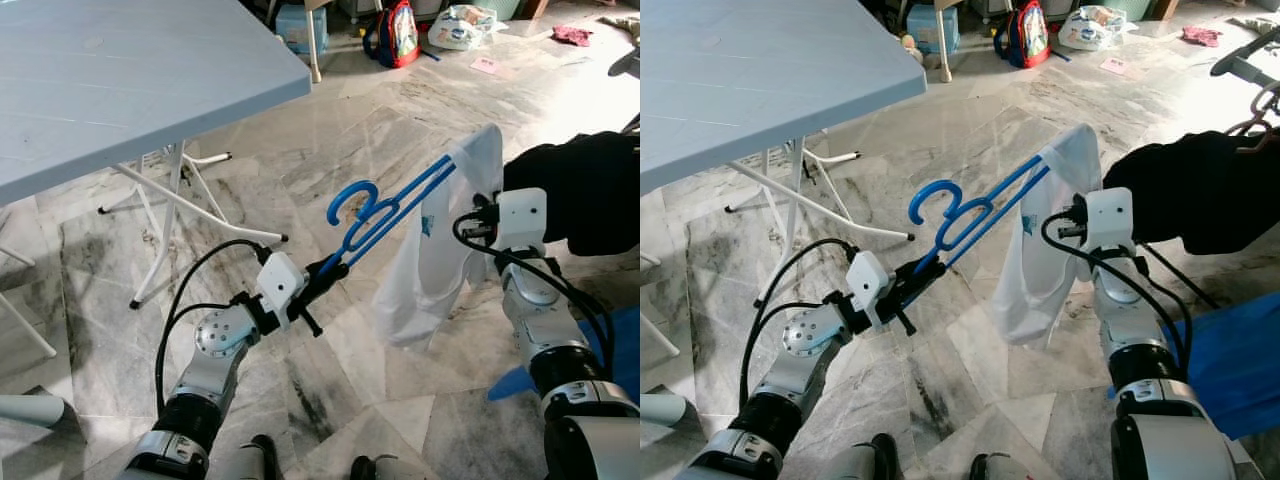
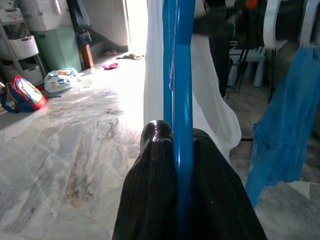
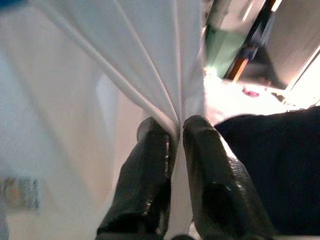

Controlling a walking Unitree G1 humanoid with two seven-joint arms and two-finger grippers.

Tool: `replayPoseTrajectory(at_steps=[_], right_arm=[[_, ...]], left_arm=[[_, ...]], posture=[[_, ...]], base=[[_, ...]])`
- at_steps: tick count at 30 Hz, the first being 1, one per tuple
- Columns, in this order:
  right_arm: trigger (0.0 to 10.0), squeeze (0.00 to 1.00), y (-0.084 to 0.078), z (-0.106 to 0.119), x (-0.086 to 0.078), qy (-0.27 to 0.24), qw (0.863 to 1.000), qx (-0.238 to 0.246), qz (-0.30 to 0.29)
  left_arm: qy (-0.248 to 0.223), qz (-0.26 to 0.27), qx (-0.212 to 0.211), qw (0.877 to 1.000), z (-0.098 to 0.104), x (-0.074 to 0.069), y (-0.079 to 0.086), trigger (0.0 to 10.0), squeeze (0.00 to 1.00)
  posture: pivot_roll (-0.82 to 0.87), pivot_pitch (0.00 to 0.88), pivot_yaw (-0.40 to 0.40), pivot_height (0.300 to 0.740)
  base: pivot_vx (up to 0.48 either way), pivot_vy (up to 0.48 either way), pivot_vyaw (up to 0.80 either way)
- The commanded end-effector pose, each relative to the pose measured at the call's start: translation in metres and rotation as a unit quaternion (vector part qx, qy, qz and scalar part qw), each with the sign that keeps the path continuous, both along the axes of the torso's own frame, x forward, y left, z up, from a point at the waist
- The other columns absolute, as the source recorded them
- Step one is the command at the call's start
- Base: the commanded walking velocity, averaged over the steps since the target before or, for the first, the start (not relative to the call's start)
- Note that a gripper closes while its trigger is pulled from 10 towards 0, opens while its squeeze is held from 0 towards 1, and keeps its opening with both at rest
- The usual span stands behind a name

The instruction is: Hang hanger

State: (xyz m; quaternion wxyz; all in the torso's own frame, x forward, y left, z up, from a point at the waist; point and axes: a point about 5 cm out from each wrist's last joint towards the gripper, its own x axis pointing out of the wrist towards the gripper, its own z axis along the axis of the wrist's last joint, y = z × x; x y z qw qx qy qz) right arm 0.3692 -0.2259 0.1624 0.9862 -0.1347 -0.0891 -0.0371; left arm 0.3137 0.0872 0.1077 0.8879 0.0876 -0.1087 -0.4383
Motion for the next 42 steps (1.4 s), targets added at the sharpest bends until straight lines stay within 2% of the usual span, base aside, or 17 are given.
replayPoseTrajectory(at_steps=[1,8,12,19,25,27,32,34,35,38,42], right_arm=[[0.0,0.0,-0.003,0.025,0.001,-0.054,0.998,-0.014,0.001],[0.0,0.0,0.0,0.049,-0.002,-0.107,0.994,-0.033,0.009],[0.0,0.0,0.004,0.072,-0.005,-0.148,0.988,-0.043,0.017],[0.0,0.0,0.012,0.087,0.0,-0.153,0.987,-0.041,0.03],[0.0,0.0,0.008,0.08,0.006,-0.113,0.993,-0.036,0.017],[0.0,0.0,0.004,0.068,0.01,-0.075,0.997,-0.023,0.009],[0.0,0.0,-0.005,0.048,0.011,-0.032,0.999,-0.006,-0.008],[0.0,0.0,-0.015,0.034,0.008,-0.006,0.999,0.006,-0.033],[0.0,0.0,-0.015,0.034,0.008,-0.006,0.999,0.006,-0.033],[0.0,0.0,-0.036,0.013,-0.002,0.024,0.996,0.011,-0.082],[0.0,0.0,-0.055,0.003,-0.01,0.033,0.991,0.019,-0.132]], left_arm=[[-0.002,0.001,0.008,1.0,-0.002,-0.001,0.001,0.0,0.0],[0.014,0.008,0.031,0.999,-0.011,-0.002,0.004,0.0,0.0],[0.021,0.003,0.057,0.998,-0.018,-0.003,0.005,0.0,0.0],[0.027,-0.021,0.079,0.996,-0.026,-0.009,0.003,0.0,0.0],[0.018,-0.053,0.094,0.994,-0.026,-0.015,0.006,0.0,0.0],[0.02,-0.075,0.094,0.993,-0.026,-0.02,0.011,0.0,0.0],[0.023,-0.089,0.09,0.992,-0.024,-0.025,0.017,0.0,0.0],[0.021,-0.079,0.075,0.994,-0.019,-0.025,0.023,0.0,0.0],[0.021,-0.079,0.075,0.994,-0.019,-0.025,0.023,0.0,0.0],[0.03,-0.05,0.038,0.998,-0.014,-0.022,0.034,0.0,0.0],[0.047,-0.038,0.024,0.998,-0.015,-0.023,0.042,0.0,0.0]], posture=[[0.02,0.189,0.006,0.74],[0.02,0.189,0.006,0.74],[0.01,0.189,0.008,0.74],[0.0,0.186,0.004,0.74],[0.01,0.183,-0.007,0.74],[0.02,0.183,-0.013,0.74],[0.03,0.184,-0.019,0.74],[0.04,0.187,-0.023,0.74],[0.04,0.187,-0.023,0.74],[0.04,0.187,-0.024,0.74],[0.04,0.188,-0.022,0.74]], base=[[0.0,0.0,0.0],[0.0,0.0,0.0],[0.0,0.0,0.0],[0.0,0.0,0.0],[0.0,0.0,0.0],[0.0,0.0,0.0],[0.0,0.0,0.0],[0.0,0.0,0.0],[0.0,0.0,0.0],[0.0,0.0,0.0],[0.0,0.0,0.0]])
